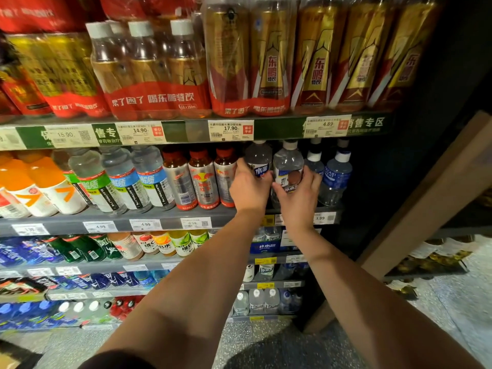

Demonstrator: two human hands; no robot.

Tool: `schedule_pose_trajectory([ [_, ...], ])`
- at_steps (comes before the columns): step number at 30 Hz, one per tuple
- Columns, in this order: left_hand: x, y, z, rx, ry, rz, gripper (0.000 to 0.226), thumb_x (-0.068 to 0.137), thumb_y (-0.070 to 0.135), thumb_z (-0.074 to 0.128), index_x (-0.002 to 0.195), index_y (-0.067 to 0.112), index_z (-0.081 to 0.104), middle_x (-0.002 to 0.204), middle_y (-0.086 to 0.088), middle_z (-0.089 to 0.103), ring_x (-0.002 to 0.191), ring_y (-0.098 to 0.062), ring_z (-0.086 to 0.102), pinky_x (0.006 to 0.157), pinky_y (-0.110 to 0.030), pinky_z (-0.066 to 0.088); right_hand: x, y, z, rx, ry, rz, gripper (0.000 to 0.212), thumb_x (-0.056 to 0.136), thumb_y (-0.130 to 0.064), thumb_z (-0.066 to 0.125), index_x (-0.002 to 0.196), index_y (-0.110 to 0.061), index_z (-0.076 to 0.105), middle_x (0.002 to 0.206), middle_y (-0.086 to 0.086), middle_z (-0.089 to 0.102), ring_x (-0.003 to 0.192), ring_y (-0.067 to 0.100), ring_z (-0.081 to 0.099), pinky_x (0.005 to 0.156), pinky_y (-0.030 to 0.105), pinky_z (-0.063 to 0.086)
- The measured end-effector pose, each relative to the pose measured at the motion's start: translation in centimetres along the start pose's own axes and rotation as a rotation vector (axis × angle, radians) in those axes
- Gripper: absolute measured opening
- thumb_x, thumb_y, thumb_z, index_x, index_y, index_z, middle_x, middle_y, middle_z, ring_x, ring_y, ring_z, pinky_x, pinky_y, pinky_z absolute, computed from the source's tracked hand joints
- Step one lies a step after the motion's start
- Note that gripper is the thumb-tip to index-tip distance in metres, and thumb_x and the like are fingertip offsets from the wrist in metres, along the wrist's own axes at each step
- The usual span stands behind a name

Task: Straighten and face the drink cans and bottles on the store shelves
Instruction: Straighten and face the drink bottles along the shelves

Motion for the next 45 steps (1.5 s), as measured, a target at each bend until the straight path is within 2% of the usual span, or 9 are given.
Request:
schedule_pose_trajectory([
  [7, -1.2, -0.5, -0.7, -0.044, 0.071, 0.010, 0.073, 0.073, 0.034, 0.082, 0.134, 0.012, 0.047, 0.129, -0.005, 0.060, 0.118, -0.024, 0.058, 0.094, -0.039, 0.049, -0.2, 0.2, 0.1, -0.048, -0.024, -0.006, 0.082, 0.078, -0.031, 0.081, 0.143, -0.006, 0.038, 0.133, 0.011, 0.044, 0.125, 0.029, 0.047, 0.103, 0.040, 0.045],
  [13, -2.2, -1.2, -1.7, -0.072, 0.113, 0.022, 0.074, 0.067, 0.040, 0.087, 0.128, 0.017, 0.050, 0.124, 0.002, 0.062, 0.114, -0.017, 0.060, 0.087, -0.030, 0.049, -0.1, -0.7, 0.6, -0.091, 0.000, 0.028, 0.079, 0.075, -0.035, 0.079, 0.137, -0.004, 0.040, 0.130, 0.013, 0.049, 0.124, 0.031, 0.049, 0.099, 0.038, 0.044],
  [18, -2.0, -1.9, -1.4, -0.148, 0.084, -0.015, 0.076, 0.067, 0.039, 0.087, 0.131, 0.017, 0.052, 0.128, 0.002, 0.061, 0.119, -0.016, 0.058, 0.098, -0.038, 0.049, -0.9, -0.7, 1.2, -0.097, -0.075, 0.065, 0.081, 0.082, -0.046, 0.069, 0.142, -0.011, 0.027, 0.128, 0.014, 0.062, 0.105, 0.034, 0.066, 0.076, 0.038, 0.054],
  [25, -2.0, -2.2, -1.5, -0.201, 0.087, 0.014, 0.062, 0.071, 0.030, 0.087, 0.123, 0.016, 0.057, 0.123, 0.001, 0.056, 0.111, -0.014, 0.057, 0.098, -0.030, 0.049, -1.2, -0.4, 0.9, -0.108, -0.154, 0.024, 0.082, 0.091, -0.044, 0.064, 0.153, -0.011, 0.022, 0.150, 0.015, 0.041, 0.129, 0.033, 0.051, 0.096, 0.040, 0.048],
  [28, -2.4, -2.6, -1.8, -0.228, 0.096, -0.019, 0.049, 0.073, 0.028, 0.086, 0.108, 0.020, 0.054, 0.102, 0.006, 0.058, 0.091, -0.007, 0.057, 0.084, -0.031, 0.052, -1.3, -0.8, 0.6, -0.099, -0.111, 0.040, 0.080, 0.087, -0.045, 0.068, 0.150, -0.013, 0.031, 0.145, 0.015, 0.041, 0.125, 0.033, 0.053, 0.091, 0.038, 0.050],
  [32, -2.5, -2.1, -2.3, -0.203, 0.116, -0.015, 0.044, 0.075, 0.027, 0.084, 0.105, 0.023, 0.052, 0.099, 0.009, 0.057, 0.091, -0.007, 0.056, 0.079, -0.024, 0.050, -0.8, -0.3, 0.5, -0.057, -0.121, 0.016, 0.075, 0.084, -0.044, 0.073, 0.144, -0.011, 0.040, 0.138, 0.011, 0.047, 0.123, 0.029, 0.054, 0.093, 0.035, 0.049],
  [36, -4.6, -0.3, -1.0, -0.227, 0.070, 0.006, 0.027, 0.083, 0.024, 0.078, 0.094, 0.019, 0.053, 0.087, 0.006, 0.057, 0.078, -0.005, 0.055, 0.069, -0.018, 0.044, -1.2, 1.5, -1.8, 0.030, 0.105, -0.030, 0.058, 0.087, -0.044, 0.070, 0.127, -0.006, 0.051, 0.122, 0.010, 0.052, 0.113, 0.025, 0.054, 0.093, 0.042, 0.050],
  [39, -6.6, 1.2, 1.9, -0.290, -0.098, -0.004, 0.011, 0.086, 0.019, 0.074, 0.089, 0.017, 0.064, 0.077, 0.008, 0.064, 0.071, -0.004, 0.061, 0.068, -0.019, 0.049, -1.0, 3.8, -3.2, 0.012, 0.249, 0.046, 0.057, 0.085, -0.032, 0.071, 0.129, -0.006, 0.046, 0.130, 0.014, 0.046, 0.121, 0.029, 0.046, 0.100, 0.047, 0.044],
  [45, -8.7, 3.2, 7.0, -0.231, -0.301, 0.043, 0.037, 0.094, 0.014, 0.062, 0.128, 0.002, 0.059, 0.125, -0.016, 0.065, 0.114, -0.027, 0.061, 0.095, -0.032, 0.047, 2.0, 7.9, -4.0, 0.004, 0.112, 0.258, 0.083, 0.086, -0.022, 0.071, 0.150, 0.002, 0.024, 0.150, 0.026, 0.033, 0.140, 0.038, 0.033, 0.115, 0.043, 0.030],
])
Point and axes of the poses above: each hand's wrist, its own x-axis towards the middle knuckle, its own z-axis out of the palm, y = z × x, the point moved 4 cm from there along x, towards the middle knuckle
